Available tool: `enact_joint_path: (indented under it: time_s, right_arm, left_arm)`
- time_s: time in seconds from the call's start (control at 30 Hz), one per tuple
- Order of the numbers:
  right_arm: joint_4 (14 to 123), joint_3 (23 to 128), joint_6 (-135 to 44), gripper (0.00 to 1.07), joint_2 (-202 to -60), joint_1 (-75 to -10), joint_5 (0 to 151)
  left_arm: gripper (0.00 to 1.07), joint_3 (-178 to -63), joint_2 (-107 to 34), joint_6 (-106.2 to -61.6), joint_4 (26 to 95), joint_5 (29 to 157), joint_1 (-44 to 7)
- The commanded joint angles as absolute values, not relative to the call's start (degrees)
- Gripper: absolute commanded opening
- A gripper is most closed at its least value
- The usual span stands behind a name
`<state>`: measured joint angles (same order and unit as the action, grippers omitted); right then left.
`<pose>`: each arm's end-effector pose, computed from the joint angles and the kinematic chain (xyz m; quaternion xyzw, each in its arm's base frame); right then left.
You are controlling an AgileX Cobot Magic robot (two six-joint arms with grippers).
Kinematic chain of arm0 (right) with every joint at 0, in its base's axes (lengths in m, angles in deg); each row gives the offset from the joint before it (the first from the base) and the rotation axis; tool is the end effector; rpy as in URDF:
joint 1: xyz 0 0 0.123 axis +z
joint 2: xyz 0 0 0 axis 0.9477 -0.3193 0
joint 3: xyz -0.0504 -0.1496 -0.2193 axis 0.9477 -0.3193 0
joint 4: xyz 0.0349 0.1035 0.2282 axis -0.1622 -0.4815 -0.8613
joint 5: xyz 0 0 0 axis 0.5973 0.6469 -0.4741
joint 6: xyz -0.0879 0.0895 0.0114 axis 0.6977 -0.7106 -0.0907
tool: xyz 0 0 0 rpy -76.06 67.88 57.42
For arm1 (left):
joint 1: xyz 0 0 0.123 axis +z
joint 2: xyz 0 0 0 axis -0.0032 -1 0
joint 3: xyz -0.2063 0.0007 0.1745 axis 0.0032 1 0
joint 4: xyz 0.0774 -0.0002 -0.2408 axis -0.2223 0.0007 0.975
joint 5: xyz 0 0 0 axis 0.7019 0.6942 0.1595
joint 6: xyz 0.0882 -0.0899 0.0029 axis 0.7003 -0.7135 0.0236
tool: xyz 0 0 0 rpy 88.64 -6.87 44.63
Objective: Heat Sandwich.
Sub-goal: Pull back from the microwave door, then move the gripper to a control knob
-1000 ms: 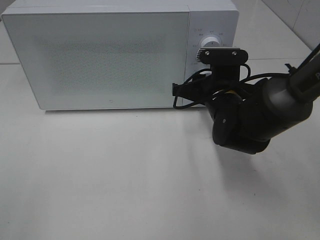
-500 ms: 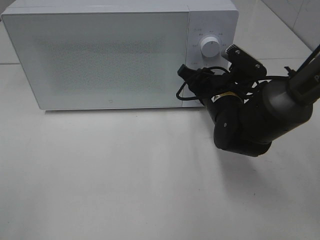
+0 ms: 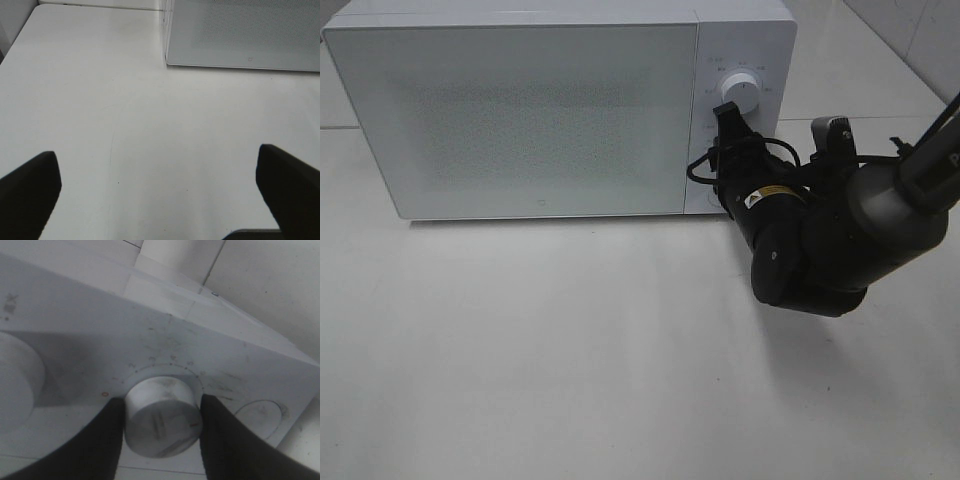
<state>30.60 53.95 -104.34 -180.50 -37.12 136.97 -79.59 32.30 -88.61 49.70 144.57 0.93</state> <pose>0.3549 0.1562 0.1028 0.4208 0.6168 0.3734 0.5505 0.0386 -0.0069 0.2639 -0.0104 0.8543 -0.0343 0.5185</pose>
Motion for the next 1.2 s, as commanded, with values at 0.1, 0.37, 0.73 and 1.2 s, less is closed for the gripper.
enact_joint_path:
  time_s: [0.1, 0.37, 0.73, 1.2]
  right_arm:
    - [34.38, 55.73, -120.38, 0.11, -179.58, -37.06, 152.39]
    - [33.75, 55.73, -130.24, 0.11, -179.75, -37.06, 152.27]
    - [32.55, 55.73, -134.19, 0.12, -179.75, -37.06, 152.04]
    - [32.95, 55.73, -133.1, 0.17, -179.75, -37.06, 151.87]
  left_arm:
    - [0.99, -79.64, 33.22, -88.66, 50.16, 143.83, 1.04]
    - [0.99, -79.64, 33.22, -88.66, 50.16, 143.77, 1.04]
    - [0.99, -79.64, 33.22, -88.66, 50.16, 143.77, 1.04]
    - [0.99, -79.64, 33.22, -88.66, 50.16, 143.77, 1.04]
